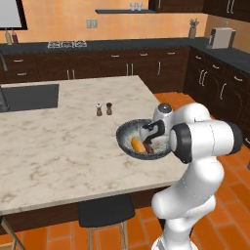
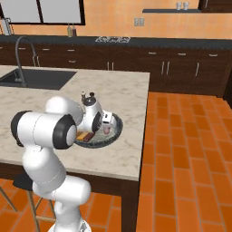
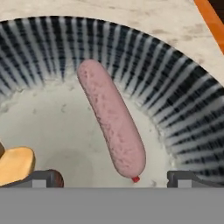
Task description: Place one bun and one sausage from the bowl on each plate.
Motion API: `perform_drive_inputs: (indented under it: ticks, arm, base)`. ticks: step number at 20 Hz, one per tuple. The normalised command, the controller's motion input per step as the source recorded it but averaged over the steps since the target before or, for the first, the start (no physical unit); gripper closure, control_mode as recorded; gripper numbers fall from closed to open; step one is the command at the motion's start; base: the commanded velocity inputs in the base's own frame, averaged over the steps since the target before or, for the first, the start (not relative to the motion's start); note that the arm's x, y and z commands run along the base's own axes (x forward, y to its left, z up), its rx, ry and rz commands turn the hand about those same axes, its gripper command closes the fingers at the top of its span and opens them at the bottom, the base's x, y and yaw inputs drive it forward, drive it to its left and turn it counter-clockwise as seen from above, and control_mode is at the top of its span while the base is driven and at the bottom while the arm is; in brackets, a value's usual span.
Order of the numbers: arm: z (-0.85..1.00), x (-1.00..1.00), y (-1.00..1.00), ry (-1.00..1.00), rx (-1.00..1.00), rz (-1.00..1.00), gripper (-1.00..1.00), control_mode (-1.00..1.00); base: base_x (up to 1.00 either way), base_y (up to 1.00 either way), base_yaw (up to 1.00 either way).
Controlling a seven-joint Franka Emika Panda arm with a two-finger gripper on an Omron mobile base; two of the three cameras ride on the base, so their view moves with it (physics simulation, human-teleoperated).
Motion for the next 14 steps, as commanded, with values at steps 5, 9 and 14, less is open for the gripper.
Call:
perform_drive_inputs:
  ticks: [5,9,14]
  arm:
    - [-0.18,0.01,-0.08,-0.05,-0.02,0.0,-1.0,-1.0]
    - [-0.06,0.0,-0.11,-0.07,0.0,0.0,-1.0,-1.0]
    - [-0.17,0.08,-0.03,-0.03,0.0,0.0,-1.0,-1.0]
  base:
    - [0.0,0.0,0.0]
    - [0.0,0.0,0.0]
    - [0.0,0.0,0.0]
